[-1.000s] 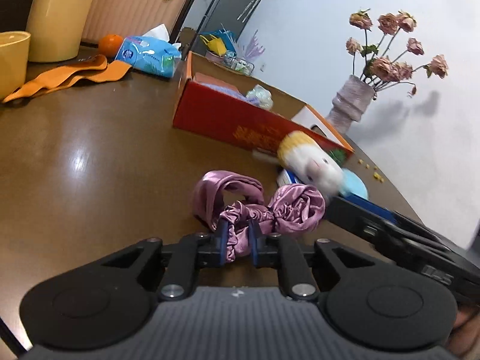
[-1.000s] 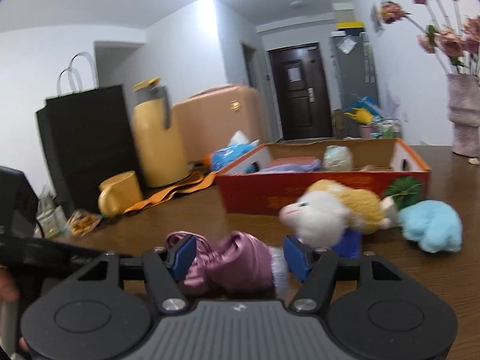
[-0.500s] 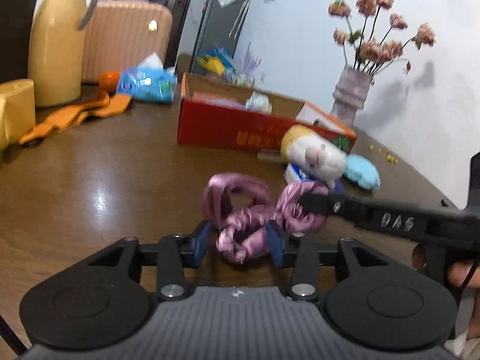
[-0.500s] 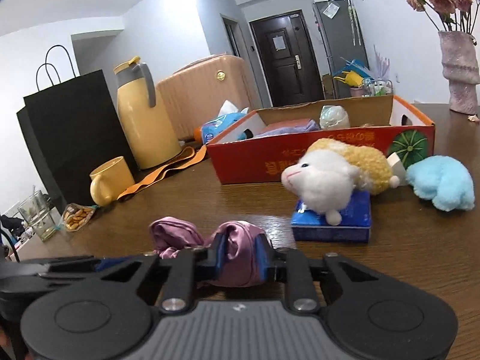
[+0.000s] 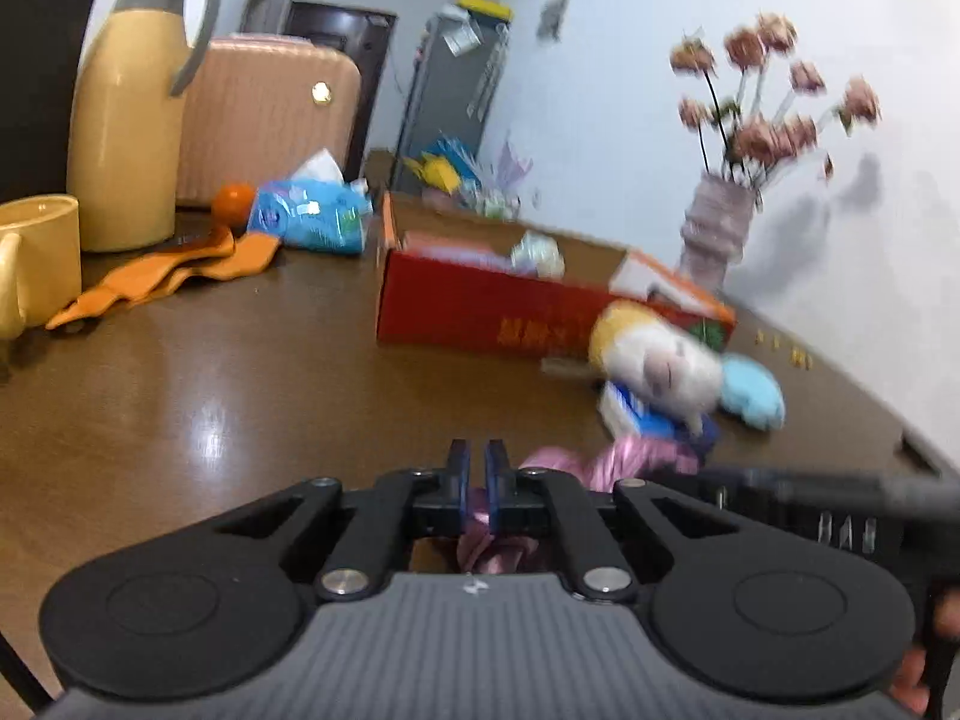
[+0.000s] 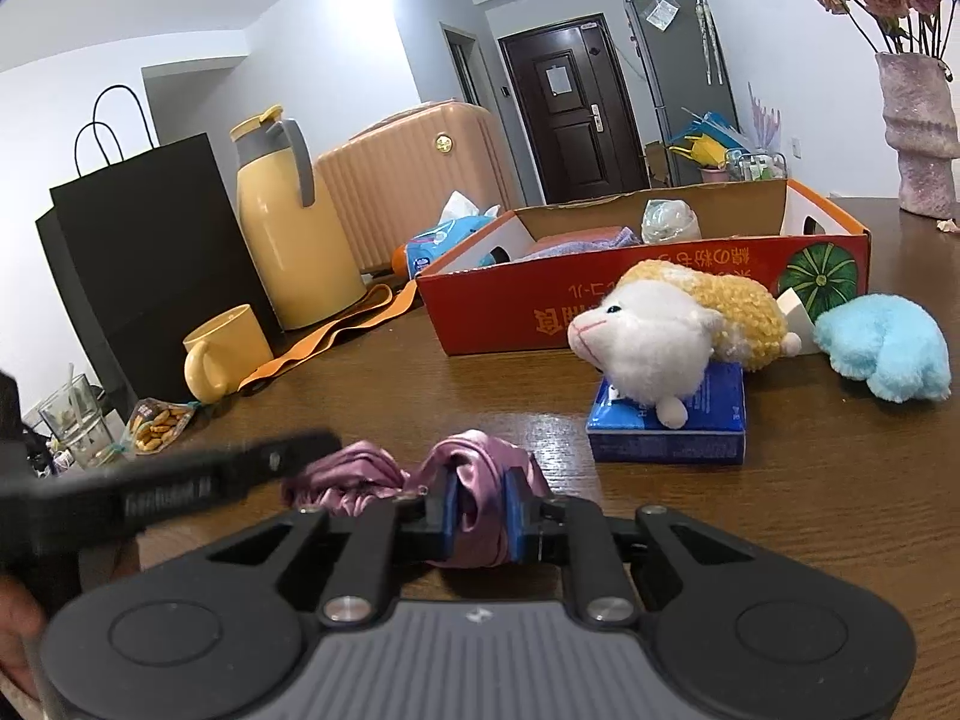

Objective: Organize soft objects
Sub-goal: 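Lift the scrunchie with both grippers and carry it over the box, then open both grippers to drop the scrunchie into the box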

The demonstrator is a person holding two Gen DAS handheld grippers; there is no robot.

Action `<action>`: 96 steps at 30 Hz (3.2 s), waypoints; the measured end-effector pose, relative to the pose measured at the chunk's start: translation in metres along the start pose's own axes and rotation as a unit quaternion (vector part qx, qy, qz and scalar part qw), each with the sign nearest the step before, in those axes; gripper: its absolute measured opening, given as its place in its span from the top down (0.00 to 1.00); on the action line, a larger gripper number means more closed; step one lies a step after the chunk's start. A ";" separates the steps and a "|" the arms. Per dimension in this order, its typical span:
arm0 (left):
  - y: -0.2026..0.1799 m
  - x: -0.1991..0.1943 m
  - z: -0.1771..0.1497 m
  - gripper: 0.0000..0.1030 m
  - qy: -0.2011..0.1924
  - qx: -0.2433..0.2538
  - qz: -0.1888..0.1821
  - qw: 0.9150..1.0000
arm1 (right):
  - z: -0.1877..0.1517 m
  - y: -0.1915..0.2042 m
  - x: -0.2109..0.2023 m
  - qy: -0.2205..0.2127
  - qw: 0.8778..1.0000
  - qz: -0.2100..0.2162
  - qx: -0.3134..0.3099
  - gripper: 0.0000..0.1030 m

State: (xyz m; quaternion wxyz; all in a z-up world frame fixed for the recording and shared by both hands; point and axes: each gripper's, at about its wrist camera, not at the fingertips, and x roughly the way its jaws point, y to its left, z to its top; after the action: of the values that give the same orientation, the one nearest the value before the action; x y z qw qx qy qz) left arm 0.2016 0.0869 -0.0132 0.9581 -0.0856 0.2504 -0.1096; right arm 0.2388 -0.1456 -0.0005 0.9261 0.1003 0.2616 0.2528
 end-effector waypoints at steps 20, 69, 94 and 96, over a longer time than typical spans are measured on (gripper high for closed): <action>0.016 -0.003 -0.007 0.78 0.062 -0.123 -0.057 0.989 | -0.009 0.002 -0.006 -0.002 1.000 0.000 -0.004 0.89; -0.069 0.290 0.227 0.49 0.159 -0.067 -0.066 0.983 | 0.262 -0.223 0.153 0.028 0.985 -0.158 -0.063 0.75; -0.062 -0.021 0.187 0.00 -0.083 0.094 0.068 0.990 | 0.201 -0.090 -0.122 -0.141 0.966 -0.154 -0.153 0.27; -0.067 -0.039 0.164 0.00 -0.089 0.115 0.059 0.988 | 0.175 -0.082 -0.134 -0.148 0.964 -0.146 -0.167 0.23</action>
State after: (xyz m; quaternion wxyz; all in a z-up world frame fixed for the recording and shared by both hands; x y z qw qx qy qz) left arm 0.2390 0.0499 0.1604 0.9848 0.0310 0.1547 -0.0729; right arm 0.2676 -0.2945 0.1794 0.9848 -0.0591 0.0875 0.1378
